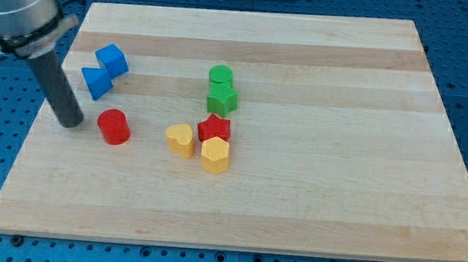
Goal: Slide the red circle closer to the yellow heart
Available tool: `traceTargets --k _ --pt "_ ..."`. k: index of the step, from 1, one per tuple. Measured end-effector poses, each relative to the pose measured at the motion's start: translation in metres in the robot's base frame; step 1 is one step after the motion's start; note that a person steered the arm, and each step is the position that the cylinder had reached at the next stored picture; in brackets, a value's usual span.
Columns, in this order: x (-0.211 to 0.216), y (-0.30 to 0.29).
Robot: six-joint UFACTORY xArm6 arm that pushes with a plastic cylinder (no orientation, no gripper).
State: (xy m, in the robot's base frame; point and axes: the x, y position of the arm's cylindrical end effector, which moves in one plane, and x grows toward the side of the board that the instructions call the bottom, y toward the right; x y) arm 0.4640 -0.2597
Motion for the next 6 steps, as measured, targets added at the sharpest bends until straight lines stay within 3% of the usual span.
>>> traceTargets --k 2,6 --pt "0.032 -0.023" --pt "0.013 0.105"
